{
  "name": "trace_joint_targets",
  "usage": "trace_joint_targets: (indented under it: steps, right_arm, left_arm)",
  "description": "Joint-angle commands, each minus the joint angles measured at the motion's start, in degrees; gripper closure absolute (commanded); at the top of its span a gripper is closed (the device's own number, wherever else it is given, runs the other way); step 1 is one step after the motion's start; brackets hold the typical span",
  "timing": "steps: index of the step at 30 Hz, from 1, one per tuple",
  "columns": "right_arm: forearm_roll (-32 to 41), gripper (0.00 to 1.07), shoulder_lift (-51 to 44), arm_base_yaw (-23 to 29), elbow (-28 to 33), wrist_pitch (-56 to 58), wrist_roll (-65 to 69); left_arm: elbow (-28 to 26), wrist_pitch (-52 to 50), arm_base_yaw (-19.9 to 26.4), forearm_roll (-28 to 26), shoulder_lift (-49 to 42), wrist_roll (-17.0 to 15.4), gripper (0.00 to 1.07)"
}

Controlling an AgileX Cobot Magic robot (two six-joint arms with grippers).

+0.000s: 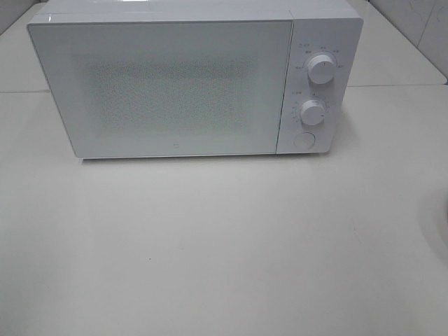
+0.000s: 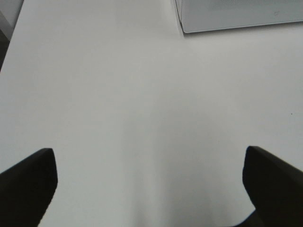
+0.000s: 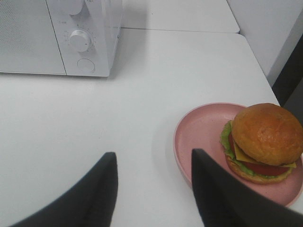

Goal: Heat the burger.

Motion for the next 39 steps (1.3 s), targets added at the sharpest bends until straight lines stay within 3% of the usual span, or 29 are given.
trace_joint_targets:
  steps: [1,5,14,23,39]
  right_arm:
    - [0.23,0.57,-1.6,-0.11,0.0,-0.46,-0.46]
    - [0.23,0.57,-1.6,-0.11,0.0,-0.46,-0.46]
    - [0.23,0.57,-1.6,-0.11,0.0,-0.46,-0.46]
    - [0.23,0.57,-1.6,-0.11,0.0,-0.46,-0.46]
    - [0.23,0.57,-1.6,-0.11,0.0,-0.46,-0.46]
  left_arm:
    - [0.17,-0.74,0.06,0.11,-5.67,-0.23,0.06]
    - [0.17,-0.74,0.06,0.29,-10.94,-0.23,0.06]
    - [0.17,-0.74,-0.17,0.52,-11.46,-0.23,0.06]
    - [0.17,-0.8,-6.7,1.03,-11.46,-0.23,0.06]
    - [0.17,-0.8,-6.88,1.09,-11.46,-0.23,0.06]
